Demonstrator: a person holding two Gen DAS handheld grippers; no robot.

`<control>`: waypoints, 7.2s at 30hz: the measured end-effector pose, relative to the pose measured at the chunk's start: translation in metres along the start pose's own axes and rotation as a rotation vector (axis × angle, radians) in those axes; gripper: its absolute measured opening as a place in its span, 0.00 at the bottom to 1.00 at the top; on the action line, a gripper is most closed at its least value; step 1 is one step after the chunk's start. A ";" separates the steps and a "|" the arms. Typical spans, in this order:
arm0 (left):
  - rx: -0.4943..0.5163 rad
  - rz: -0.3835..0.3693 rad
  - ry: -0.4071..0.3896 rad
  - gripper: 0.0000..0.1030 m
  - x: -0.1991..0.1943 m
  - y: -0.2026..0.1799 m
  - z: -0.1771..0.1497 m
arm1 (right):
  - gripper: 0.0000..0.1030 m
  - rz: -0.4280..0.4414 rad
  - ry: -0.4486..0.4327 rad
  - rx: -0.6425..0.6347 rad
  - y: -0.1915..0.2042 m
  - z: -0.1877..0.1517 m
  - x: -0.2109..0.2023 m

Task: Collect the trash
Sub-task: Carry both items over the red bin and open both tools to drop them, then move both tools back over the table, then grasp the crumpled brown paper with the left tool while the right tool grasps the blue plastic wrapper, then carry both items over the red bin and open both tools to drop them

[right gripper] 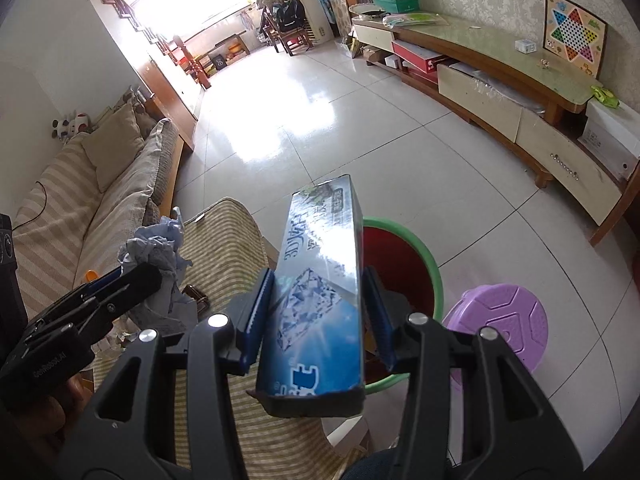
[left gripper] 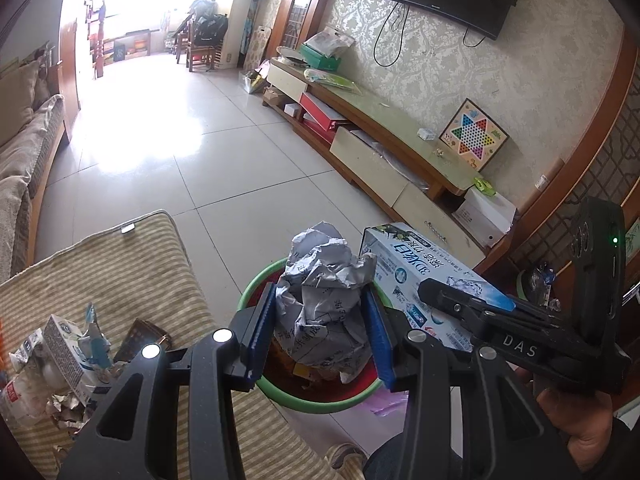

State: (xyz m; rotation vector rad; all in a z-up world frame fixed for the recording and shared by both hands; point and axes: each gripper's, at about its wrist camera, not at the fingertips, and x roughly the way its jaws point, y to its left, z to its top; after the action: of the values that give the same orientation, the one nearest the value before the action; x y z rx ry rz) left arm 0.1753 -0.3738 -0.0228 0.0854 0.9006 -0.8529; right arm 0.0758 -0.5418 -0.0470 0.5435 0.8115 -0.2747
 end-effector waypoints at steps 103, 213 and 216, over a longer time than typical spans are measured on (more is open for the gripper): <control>-0.377 0.303 0.140 0.91 -0.090 0.262 -0.205 | 0.89 0.075 0.232 -0.386 0.256 -0.072 0.166; 0.004 -0.053 0.085 0.30 0.051 -0.004 0.000 | 0.21 0.021 0.026 -0.008 -0.032 -0.003 0.018; -0.012 -0.060 0.090 0.35 0.055 -0.002 -0.001 | 0.21 0.021 0.029 -0.008 -0.034 -0.002 0.020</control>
State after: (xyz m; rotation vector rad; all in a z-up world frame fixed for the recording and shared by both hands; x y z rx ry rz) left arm 0.1906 -0.4086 -0.0619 0.0874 0.9968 -0.9052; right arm 0.0729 -0.5692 -0.0752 0.5492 0.8346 -0.2442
